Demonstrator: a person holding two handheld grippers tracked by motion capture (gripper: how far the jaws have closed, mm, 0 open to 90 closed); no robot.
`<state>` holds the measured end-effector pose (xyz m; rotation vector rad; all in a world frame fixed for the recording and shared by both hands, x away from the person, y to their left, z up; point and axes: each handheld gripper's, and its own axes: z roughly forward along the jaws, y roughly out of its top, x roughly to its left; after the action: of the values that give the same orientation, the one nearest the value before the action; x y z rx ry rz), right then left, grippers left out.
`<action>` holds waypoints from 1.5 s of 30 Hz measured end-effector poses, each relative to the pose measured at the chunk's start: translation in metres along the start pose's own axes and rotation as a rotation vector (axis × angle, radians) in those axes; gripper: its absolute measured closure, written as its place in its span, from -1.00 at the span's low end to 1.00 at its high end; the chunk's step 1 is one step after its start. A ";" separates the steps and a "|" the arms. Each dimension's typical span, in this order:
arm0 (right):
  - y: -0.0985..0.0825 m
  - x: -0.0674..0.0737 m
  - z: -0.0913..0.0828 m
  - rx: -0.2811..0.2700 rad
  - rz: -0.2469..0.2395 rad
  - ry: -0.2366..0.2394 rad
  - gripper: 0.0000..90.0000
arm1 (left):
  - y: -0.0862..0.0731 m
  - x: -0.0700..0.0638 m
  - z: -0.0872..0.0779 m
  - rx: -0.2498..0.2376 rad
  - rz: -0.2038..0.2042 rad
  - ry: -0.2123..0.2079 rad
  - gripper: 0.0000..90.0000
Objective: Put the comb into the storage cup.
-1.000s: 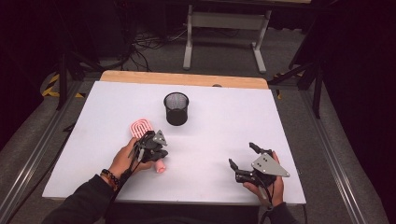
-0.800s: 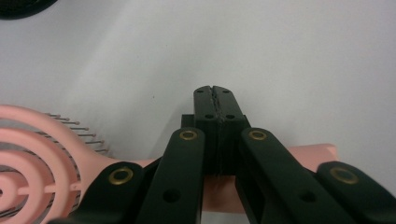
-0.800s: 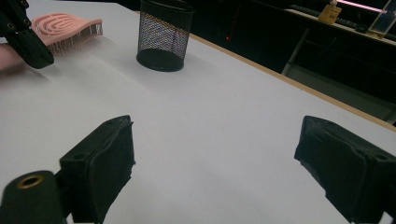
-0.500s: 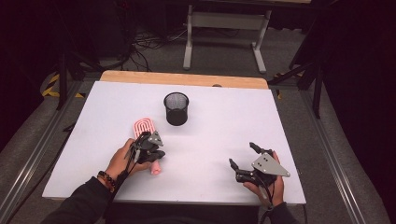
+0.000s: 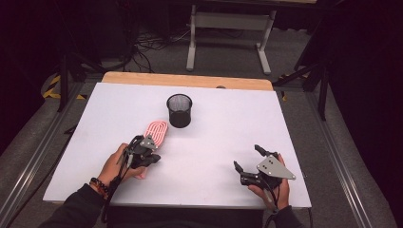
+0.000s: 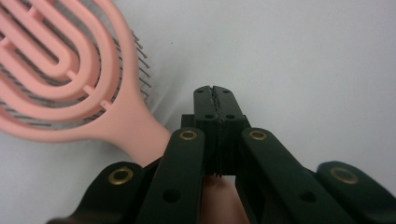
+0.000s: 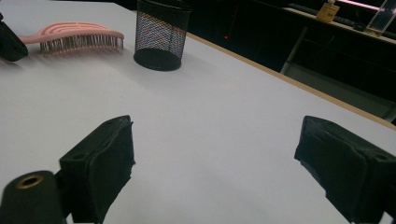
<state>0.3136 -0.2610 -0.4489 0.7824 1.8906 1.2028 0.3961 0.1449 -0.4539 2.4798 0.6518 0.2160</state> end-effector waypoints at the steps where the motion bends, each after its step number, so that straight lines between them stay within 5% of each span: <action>1: 0.000 0.000 0.000 0.000 0.000 0.001 -0.75 | 0.000 0.001 0.000 -0.002 0.004 -0.001 0.99; 8: 0.000 0.000 0.000 -0.001 0.000 0.000 -0.75 | -0.005 0.003 -0.003 0.001 0.001 0.003 0.99; 19: 0.000 -0.001 -0.001 -0.004 0.013 0.000 -0.74 | -0.005 0.005 -0.034 -0.113 -0.002 0.068 0.84; 22: 0.001 -0.001 -0.001 0.002 0.011 -0.004 -0.73 | -0.008 0.010 -0.041 -0.123 -0.026 0.120 0.70; 24: 0.001 -0.002 -0.001 0.003 0.015 -0.005 -0.72 | -0.010 0.011 -0.043 -0.095 -0.026 0.201 0.57; 28: 0.002 -0.003 -0.003 0.000 0.023 -0.011 -0.72 | -0.013 0.014 -0.047 -0.101 -0.069 0.227 0.34; 31: 0.002 -0.003 -0.002 0.009 0.026 0.000 -0.70 | -0.014 0.017 -0.046 -0.097 -0.132 0.264 -0.22; 34: 0.003 -0.002 -0.002 0.013 0.021 0.002 -0.68 | -0.014 0.020 -0.043 -0.091 -0.202 0.254 -0.55; 39: 0.002 -0.003 -0.002 0.022 0.026 0.029 -0.64 | -0.013 0.022 -0.040 -0.080 -0.238 0.233 -0.67; 45: 0.004 -0.003 -0.001 0.021 0.042 0.046 -0.64 | -0.011 0.027 -0.030 -0.008 -0.298 0.170 -0.72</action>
<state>0.3146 -0.2628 -0.4443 0.8156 1.9355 1.2374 0.4067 0.1811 -0.4344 2.3359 1.0774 0.3149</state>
